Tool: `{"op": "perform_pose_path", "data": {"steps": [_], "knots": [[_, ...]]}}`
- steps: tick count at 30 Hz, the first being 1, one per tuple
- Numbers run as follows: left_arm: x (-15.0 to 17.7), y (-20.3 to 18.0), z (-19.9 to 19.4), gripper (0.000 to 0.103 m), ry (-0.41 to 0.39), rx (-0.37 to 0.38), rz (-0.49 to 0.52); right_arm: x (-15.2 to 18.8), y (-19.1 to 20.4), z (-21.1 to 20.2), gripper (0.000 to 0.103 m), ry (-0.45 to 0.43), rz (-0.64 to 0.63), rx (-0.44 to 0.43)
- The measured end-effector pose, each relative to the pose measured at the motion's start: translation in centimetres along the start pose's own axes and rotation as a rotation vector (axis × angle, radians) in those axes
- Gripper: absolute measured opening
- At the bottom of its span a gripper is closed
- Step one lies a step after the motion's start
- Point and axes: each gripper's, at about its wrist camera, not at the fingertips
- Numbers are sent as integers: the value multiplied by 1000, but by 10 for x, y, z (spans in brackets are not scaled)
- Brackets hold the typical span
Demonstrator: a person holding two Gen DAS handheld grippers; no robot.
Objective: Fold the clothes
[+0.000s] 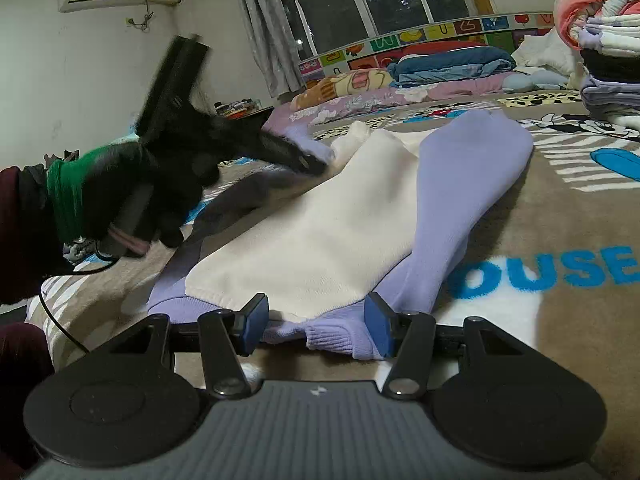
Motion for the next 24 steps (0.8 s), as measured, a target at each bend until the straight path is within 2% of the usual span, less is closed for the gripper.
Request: {"op": "perform_pose_path", "data": {"steps": [4, 8, 9, 11, 13, 17, 24], "knots": [[-1, -5, -23, 6, -42, 45, 22, -1, -1, -1, 54, 0, 5, -4], [-1, 32, -44, 9, -107, 45, -93, -1, -2, -1, 54, -1, 15, -9], [-1, 46, -47, 11, -124, 35, -128, -1, -2, -1, 54, -2, 18, -10], [-3, 71, -50, 26, -141, -10, -179, -1, -2, -1, 54, -3, 22, -13], [-4, 97, -44, 26, -141, -44, -221, -1, -2, -1, 54, -4, 26, -16], [-2, 138, -21, 26, -134, -42, -291, -1, -3, -2, 54, -5, 32, -20], [-5, 168, 33, 28, -92, 36, -256, 0, -5, -2, 54, -8, 48, -33]]}}
Point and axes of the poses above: each gripper's, at about its wrist camera, not at the fingertips, and z roughly the way its jaws point, y to its left, x to its underside, and after that the axes turned 12 degrees about z, right-handed
